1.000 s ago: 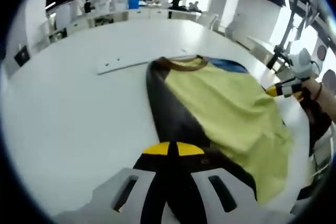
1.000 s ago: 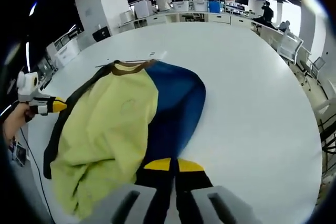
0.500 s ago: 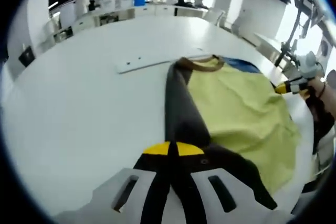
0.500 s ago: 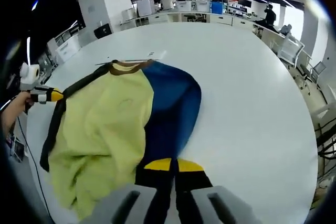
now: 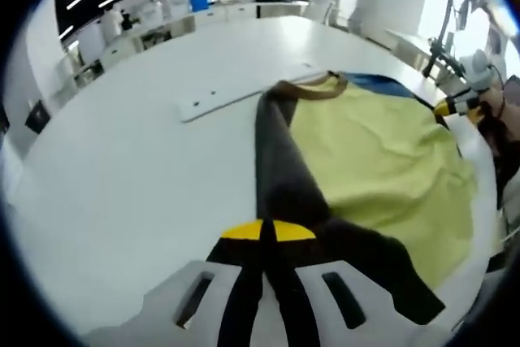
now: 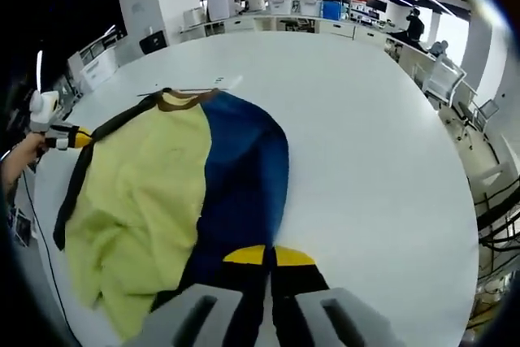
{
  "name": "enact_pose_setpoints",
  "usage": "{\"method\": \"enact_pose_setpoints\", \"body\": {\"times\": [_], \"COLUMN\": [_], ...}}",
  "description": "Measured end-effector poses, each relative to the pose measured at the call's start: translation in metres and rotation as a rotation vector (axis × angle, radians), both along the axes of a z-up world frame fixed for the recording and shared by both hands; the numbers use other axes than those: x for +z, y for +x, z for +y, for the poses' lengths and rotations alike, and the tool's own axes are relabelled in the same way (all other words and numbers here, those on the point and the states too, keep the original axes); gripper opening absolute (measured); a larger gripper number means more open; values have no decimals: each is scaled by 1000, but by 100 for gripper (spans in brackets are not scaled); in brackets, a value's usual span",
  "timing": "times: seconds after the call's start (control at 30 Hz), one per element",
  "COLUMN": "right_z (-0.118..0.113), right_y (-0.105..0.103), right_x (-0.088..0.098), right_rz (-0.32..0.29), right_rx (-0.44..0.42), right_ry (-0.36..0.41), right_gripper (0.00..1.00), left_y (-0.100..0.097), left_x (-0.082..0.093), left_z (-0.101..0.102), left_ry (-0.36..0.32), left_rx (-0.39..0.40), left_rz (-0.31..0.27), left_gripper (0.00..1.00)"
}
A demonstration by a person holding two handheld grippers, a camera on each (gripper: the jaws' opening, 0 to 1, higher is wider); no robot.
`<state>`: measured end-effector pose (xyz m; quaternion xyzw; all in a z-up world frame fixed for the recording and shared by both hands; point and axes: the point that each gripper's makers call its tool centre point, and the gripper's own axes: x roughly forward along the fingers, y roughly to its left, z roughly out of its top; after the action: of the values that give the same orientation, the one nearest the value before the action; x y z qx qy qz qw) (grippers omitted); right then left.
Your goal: Fold the garment on the visible template until the final outline fits inside the template.
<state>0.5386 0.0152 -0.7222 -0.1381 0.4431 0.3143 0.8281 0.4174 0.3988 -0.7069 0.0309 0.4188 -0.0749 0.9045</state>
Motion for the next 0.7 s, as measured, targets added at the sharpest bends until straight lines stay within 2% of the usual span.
{"method": "enact_pose_setpoints", "body": {"times": [0.23,0.53,0.7], "right_z": [-13,-34,-39], "right_y": [11,40,53], "right_x": [-3,-4,-6], "right_rz": [-9,-38,-35], "right_rx": [-17,-65,-86], "right_ry": [-34,-83,-89], "right_gripper": [0,0,0], "left_y": [2,0,1], "left_x": [1,2,1], "left_z": [2,8,9], "left_ry": [-9,-36,-95], "left_rx": [-31,-71,-53], "left_rz": [-5,3,-3], "left_gripper": [0,0,0]}}
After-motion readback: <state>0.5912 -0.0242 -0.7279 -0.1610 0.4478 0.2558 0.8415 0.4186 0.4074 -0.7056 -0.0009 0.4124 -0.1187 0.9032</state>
